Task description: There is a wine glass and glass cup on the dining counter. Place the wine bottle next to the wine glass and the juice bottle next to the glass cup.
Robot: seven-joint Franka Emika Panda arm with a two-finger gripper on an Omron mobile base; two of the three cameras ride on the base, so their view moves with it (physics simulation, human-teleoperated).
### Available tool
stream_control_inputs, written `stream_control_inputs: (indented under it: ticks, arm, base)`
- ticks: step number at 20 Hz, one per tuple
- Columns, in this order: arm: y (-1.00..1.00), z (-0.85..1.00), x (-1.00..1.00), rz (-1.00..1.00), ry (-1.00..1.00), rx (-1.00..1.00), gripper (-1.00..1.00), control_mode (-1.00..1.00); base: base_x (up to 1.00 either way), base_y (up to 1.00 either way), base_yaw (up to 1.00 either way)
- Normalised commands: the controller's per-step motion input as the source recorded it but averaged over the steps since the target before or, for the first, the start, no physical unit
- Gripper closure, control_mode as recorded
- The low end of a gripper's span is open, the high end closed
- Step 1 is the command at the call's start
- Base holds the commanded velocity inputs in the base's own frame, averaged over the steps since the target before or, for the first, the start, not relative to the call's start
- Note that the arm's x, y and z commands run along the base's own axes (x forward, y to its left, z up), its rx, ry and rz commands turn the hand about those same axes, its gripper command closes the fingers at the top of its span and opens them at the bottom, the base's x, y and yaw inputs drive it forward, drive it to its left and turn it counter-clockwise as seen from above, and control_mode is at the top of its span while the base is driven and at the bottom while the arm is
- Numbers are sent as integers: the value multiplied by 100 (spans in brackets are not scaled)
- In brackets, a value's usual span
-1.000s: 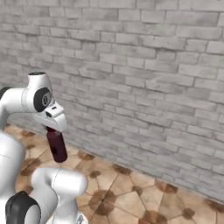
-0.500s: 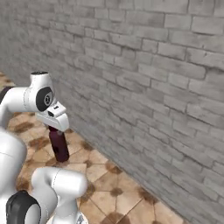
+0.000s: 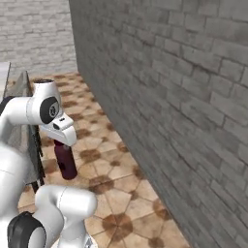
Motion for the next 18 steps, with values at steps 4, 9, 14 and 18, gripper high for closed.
stream_control_inputs:
  ticks: [4, 9, 14, 18]
  arm:
    - [0, 0, 0, 0, 0, 0, 100, 100]
    - [0, 0, 0, 0, 0, 0, 100, 100]
    - [0, 0, 0, 0, 0, 0, 100, 100]
    - [0, 0, 0, 0, 0, 0, 100, 100]
  base:
    - [64, -9, 54]
    - [67, -20, 37]
    - [71, -36, 16]
    - [76, -44, 4]
